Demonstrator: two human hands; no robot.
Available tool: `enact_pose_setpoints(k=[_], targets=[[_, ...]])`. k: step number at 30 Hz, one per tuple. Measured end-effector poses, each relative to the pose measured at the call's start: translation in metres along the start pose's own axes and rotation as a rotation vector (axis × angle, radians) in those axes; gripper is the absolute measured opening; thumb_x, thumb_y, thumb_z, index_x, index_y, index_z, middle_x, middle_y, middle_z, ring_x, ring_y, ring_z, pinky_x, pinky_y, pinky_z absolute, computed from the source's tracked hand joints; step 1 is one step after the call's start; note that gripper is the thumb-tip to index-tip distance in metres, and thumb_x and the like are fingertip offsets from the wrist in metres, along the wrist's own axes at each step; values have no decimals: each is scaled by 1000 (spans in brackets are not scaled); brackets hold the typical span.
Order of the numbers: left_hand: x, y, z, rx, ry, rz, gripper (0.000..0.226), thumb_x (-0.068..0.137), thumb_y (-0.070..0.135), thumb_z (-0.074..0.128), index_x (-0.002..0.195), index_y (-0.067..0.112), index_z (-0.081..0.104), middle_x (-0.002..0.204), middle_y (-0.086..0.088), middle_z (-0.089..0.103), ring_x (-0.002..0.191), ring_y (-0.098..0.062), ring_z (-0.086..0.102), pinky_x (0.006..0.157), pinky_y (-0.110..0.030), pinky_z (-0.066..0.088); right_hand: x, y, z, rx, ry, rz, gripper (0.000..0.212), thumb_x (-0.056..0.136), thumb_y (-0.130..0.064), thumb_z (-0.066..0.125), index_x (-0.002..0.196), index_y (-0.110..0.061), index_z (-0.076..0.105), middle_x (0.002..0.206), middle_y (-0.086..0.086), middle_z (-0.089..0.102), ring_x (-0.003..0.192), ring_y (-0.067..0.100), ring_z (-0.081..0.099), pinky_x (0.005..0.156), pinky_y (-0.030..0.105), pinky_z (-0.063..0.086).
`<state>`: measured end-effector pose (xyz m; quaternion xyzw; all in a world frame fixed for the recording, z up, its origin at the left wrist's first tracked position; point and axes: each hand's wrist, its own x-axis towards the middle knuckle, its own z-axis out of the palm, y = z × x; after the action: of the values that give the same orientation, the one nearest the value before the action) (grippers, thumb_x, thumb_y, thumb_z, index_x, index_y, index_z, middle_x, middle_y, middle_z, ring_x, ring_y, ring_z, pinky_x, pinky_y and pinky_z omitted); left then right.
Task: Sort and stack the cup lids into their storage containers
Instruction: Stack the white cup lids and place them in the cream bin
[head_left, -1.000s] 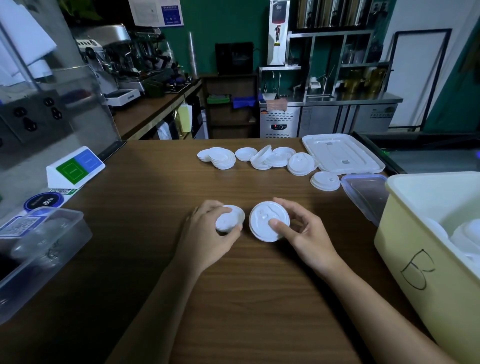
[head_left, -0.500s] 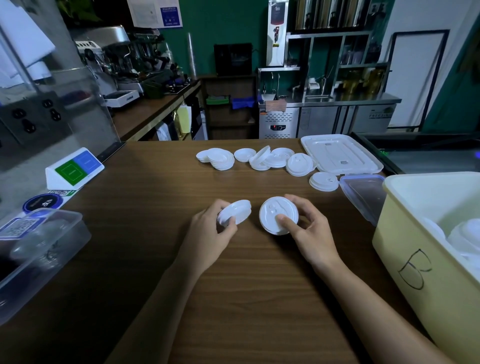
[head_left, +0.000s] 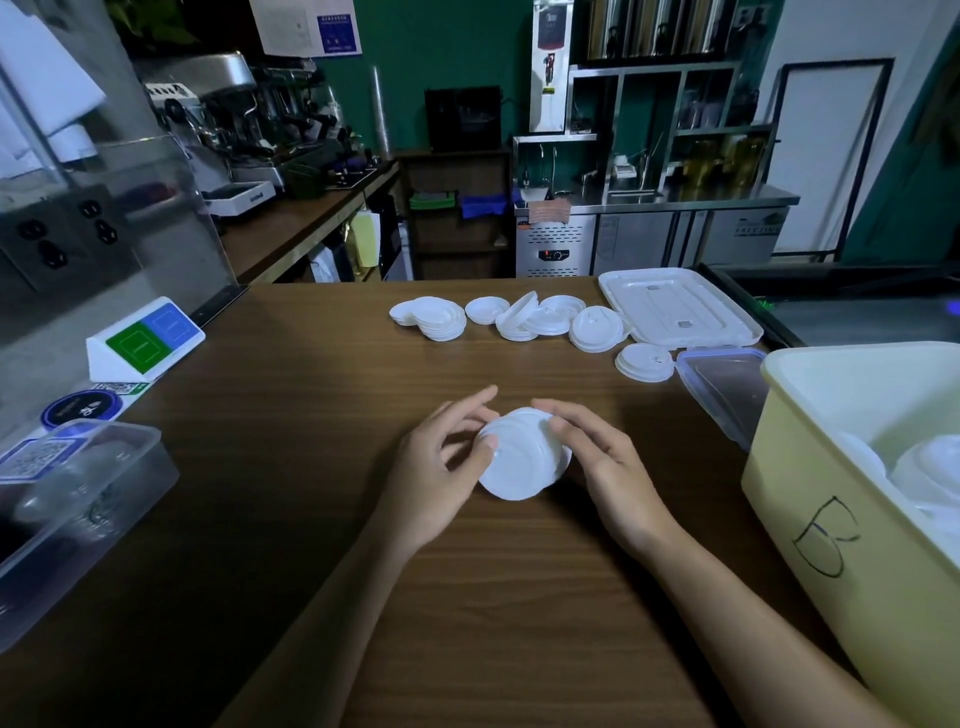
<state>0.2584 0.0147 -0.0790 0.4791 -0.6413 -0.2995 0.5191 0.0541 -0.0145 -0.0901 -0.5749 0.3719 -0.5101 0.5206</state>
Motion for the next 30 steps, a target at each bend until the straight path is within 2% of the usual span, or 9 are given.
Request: enact_pose_setpoints(k=[2, 4, 9, 13, 15, 18, 23, 26, 30], targets=[[-1, 3, 3, -41, 32, 1, 42, 97, 8, 72, 136, 23, 67, 115, 8, 74, 116, -14, 69, 100, -26, 55, -4, -2, 4, 8, -19, -8, 33, 96, -33, 76, 126, -20, 74, 123, -7, 76, 117, 8, 69, 97, 25, 52], [-2, 4, 7, -60, 80, 3, 39, 94, 9, 76, 130, 21, 70, 112, 8, 76, 113, -12, 70, 98, -25, 56, -6, 0, 6, 9, -24, -29, 36, 93, -22, 77, 128, -17, 72, 121, -4, 77, 110, 7, 71, 91, 21, 54], [-2, 1, 14, -58, 165, -57, 29, 92, 22, 79, 121, 21, 75, 115, 10, 76, 114, -5, 70, 100, -29, 56, -3, 1, 4, 43, -17, -35, 35, 94, -13, 76, 128, -16, 72, 121, -1, 77, 113, 9, 71, 92, 22, 54], [1, -5, 12, -192, 47, -167, 40, 91, 37, 75, 126, 18, 73, 121, 6, 77, 119, -8, 69, 106, -38, 54, -4, 2, 2, 116, -31, -11, 37, 92, -16, 75, 129, -13, 72, 122, 4, 77, 115, 14, 70, 97, 28, 56], [2, -6, 12, -246, 19, -178, 41, 89, 36, 75, 124, 15, 73, 118, 3, 78, 117, -11, 70, 102, -33, 55, -3, 4, 1, 131, -32, -3, 38, 91, -17, 75, 129, -11, 71, 121, 7, 77, 114, 17, 70, 99, 30, 56], [1, -8, 13, -284, 37, -176, 34, 88, 27, 79, 117, 12, 75, 110, -1, 79, 108, -13, 74, 92, -24, 56, -5, 4, 1, 159, -33, 29, 37, 90, -13, 74, 126, -6, 71, 118, 12, 77, 109, 19, 70, 93, 29, 57], [1, -12, 17, -297, 27, -159, 28, 86, 24, 85, 110, 13, 76, 103, -3, 80, 100, -16, 76, 87, -24, 58, -10, 4, -5, 154, -36, 62, 31, 94, -1, 70, 125, -3, 70, 113, 15, 77, 104, 20, 71, 88, 27, 57], [1, -12, 19, -272, 41, -137, 23, 89, 22, 82, 110, 12, 76, 105, 0, 80, 103, -15, 74, 90, -24, 56, -18, -1, -4, 47, -30, 8, 40, 95, -4, 71, 134, -11, 66, 114, 8, 77, 105, 15, 71, 91, 28, 58], [-4, -12, 24, -180, -67, -127, 31, 95, 31, 75, 124, 20, 74, 111, 5, 78, 111, -8, 71, 100, -23, 53, -32, -5, -15, -72, 11, -34, 33, 97, -11, 71, 130, -13, 71, 122, 5, 77, 114, 16, 70, 96, 27, 55]])
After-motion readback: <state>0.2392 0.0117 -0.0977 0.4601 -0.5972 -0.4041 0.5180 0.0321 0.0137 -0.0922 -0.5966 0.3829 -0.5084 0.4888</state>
